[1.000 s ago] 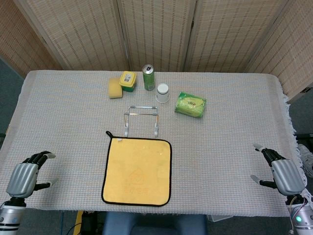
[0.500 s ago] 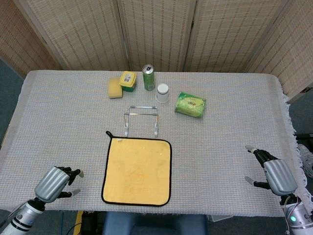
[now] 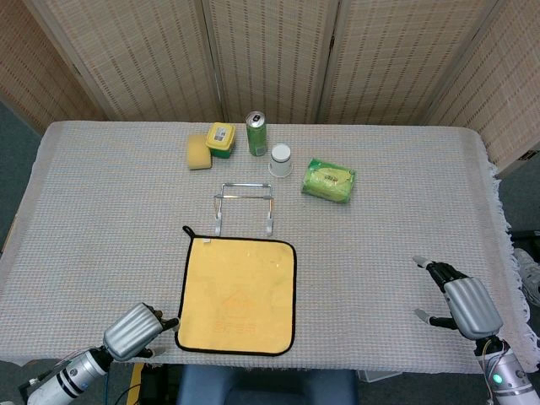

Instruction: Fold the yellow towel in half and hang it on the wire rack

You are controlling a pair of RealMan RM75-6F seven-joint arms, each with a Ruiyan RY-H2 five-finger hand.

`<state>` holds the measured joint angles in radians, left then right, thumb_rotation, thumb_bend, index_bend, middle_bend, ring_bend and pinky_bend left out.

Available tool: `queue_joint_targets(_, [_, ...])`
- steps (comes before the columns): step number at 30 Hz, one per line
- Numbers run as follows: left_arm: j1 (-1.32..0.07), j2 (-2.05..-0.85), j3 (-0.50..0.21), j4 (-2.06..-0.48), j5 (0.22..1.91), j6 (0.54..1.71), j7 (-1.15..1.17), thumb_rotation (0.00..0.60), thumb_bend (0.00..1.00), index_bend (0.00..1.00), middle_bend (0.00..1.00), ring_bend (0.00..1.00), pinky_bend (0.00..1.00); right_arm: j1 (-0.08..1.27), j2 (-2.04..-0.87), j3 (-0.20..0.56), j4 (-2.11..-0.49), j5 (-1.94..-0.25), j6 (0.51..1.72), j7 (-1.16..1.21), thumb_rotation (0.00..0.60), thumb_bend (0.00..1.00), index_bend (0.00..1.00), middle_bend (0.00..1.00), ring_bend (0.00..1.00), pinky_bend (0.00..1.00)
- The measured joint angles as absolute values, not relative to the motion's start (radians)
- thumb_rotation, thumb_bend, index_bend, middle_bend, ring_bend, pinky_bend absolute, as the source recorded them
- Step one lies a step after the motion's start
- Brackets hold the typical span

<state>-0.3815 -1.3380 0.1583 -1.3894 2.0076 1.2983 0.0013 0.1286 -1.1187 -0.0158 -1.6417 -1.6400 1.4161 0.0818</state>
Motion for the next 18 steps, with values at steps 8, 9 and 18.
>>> queue_joint_targets(8, [-0.391,-1.408,0.165,-1.361,1.981,1.275,0.024,0.600,0.17,0.49,0.87,0.78,0.87,0.128,-1.123,-0.018,-1.637,-1.638,1.420,0.082,0.600,0.13,0.15,0.26,0.30,0.49])
queue_joint_targets(9, [-0.393,-1.416,0.163,-1.358,1.977,1.273,0.026,0.600,0.17,0.49,0.87,0.78,0.87,0.128,-1.123,-0.017,-1.636,-1.637,1.421,0.083,0.600,0.13,0.15,0.26,0.30,0.49])
queue_joint_targets(18, [-0.406,-1.464,0.169,-1.334,1.937,1.237,0.046,0.600,0.17,0.50,0.87,0.78,0.87,0.121,-1.124,-0.020,-1.625,-1.629,1.428,0.095,0.600,0.13,0.15,0.26,0.30,0.49])
